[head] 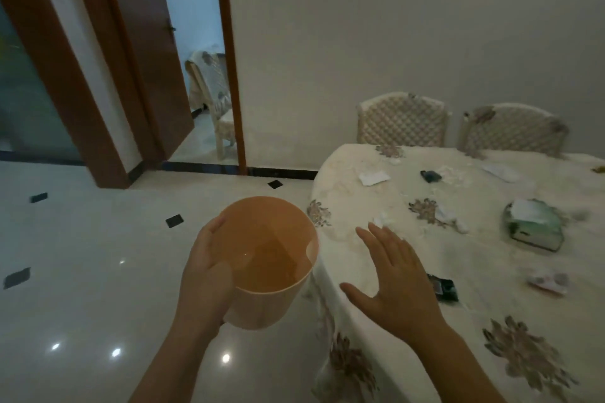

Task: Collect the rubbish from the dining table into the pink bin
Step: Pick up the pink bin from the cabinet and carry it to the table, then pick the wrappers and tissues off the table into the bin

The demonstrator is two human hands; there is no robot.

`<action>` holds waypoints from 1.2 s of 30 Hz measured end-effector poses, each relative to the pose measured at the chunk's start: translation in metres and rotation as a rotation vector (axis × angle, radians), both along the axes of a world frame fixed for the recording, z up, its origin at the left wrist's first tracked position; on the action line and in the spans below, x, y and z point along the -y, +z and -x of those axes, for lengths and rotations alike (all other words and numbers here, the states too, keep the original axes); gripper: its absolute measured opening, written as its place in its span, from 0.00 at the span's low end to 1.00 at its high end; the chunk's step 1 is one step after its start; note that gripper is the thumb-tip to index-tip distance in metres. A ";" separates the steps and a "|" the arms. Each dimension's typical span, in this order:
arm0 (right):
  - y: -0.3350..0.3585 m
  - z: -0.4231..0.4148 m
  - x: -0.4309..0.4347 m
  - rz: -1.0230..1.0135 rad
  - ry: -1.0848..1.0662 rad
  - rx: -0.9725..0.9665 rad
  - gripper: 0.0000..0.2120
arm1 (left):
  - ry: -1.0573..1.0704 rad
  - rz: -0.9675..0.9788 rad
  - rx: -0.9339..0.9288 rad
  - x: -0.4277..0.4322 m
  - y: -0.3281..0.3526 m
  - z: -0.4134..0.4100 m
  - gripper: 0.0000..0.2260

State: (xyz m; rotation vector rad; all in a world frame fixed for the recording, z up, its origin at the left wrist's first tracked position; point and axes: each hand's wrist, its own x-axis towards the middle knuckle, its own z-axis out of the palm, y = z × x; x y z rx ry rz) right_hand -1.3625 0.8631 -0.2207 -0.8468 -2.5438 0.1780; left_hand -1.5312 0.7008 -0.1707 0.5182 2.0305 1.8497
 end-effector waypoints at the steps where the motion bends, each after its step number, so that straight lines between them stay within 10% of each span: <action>1: -0.004 0.008 -0.011 -0.007 -0.048 0.013 0.36 | -0.042 0.003 -0.006 -0.016 -0.002 0.014 0.24; 36: -0.073 0.196 -0.351 0.290 -0.699 0.017 0.33 | -0.737 0.088 -0.074 -0.511 -0.029 0.255 0.15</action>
